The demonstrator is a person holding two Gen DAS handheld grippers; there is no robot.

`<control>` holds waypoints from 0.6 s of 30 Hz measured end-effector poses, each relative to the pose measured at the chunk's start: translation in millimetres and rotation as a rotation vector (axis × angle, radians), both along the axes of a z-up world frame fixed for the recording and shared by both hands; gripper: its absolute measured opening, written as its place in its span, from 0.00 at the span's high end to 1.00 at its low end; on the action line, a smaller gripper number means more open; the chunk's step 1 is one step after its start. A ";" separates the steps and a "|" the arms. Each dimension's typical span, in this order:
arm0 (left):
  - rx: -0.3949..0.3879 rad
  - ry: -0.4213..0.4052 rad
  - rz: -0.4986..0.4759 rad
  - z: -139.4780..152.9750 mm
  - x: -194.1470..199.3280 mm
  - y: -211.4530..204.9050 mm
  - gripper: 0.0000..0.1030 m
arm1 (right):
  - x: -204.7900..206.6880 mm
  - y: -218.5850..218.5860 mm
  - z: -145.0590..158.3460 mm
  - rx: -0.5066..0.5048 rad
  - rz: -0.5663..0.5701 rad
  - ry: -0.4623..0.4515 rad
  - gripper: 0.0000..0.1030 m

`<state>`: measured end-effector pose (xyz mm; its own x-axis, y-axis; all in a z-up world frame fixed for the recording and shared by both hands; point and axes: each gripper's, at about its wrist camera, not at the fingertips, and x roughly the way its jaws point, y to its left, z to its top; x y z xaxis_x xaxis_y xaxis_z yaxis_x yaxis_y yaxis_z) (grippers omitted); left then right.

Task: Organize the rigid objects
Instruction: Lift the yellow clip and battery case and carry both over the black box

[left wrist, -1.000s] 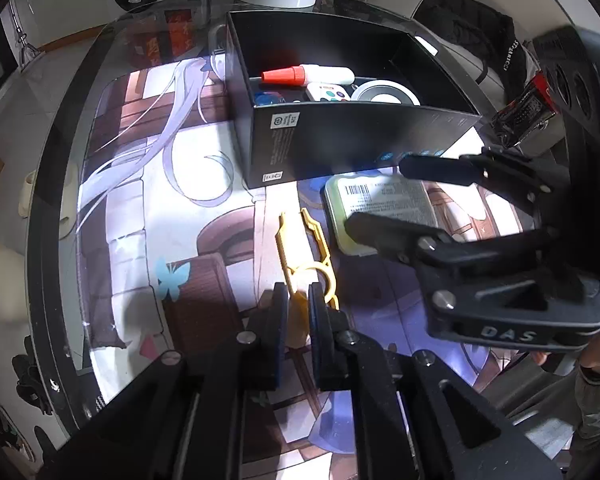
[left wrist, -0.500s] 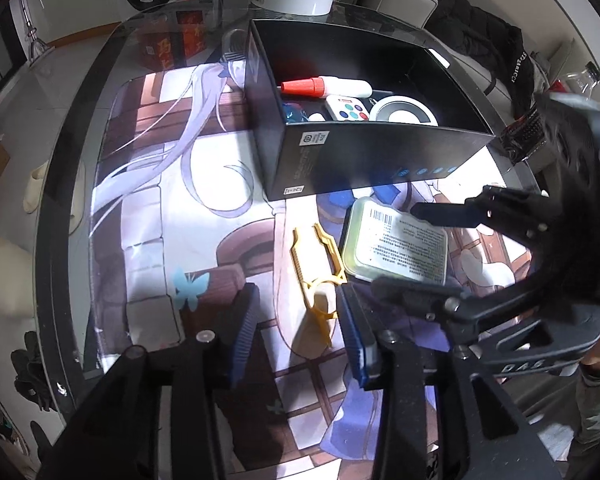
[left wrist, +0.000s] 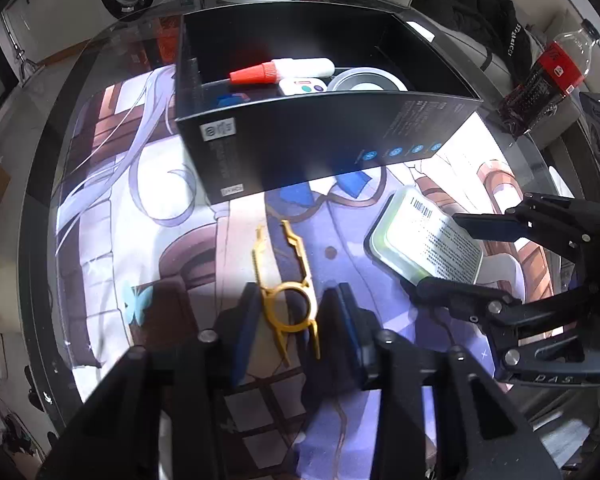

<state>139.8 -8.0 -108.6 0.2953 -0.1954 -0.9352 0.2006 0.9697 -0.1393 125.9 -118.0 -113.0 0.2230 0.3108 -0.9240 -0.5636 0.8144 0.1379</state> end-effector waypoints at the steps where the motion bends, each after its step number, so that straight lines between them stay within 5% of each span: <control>1: 0.005 -0.004 -0.002 0.5 -0.2 -1.7 0.76 | -1.2 -1.1 0.9 -0.002 0.004 -0.005 0.46; 7: 0.017 -0.014 -0.024 -1.0 -4.9 -4.6 0.75 | -4.9 4.7 -2.1 -0.017 0.021 -0.025 0.40; 9: -0.009 -0.007 -0.048 -1.7 -7.3 -7.5 0.54 | -5.9 6.9 -3.2 -0.030 0.030 -0.033 0.40; 10: -0.019 -0.002 -0.056 -2.2 -8.1 -9.9 0.51 | -6.0 8.1 -3.9 -0.034 0.031 -0.036 0.41; 13: 0.049 -0.018 -0.076 -3.5 -12.8 -23.3 0.52 | -7.6 10.5 -5.4 -0.059 0.041 -0.049 0.45; 18: 0.051 -0.013 -0.073 -4.4 -12.9 -26.5 0.52 | -8.5 10.4 -5.9 -0.059 0.040 -0.051 0.45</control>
<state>126.9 -34.6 -113.0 0.2943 -0.1688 -0.9407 0.2725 0.9582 -0.0867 117.3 -107.6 -119.0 0.2586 0.2659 -0.9287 -0.6013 0.7967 0.0607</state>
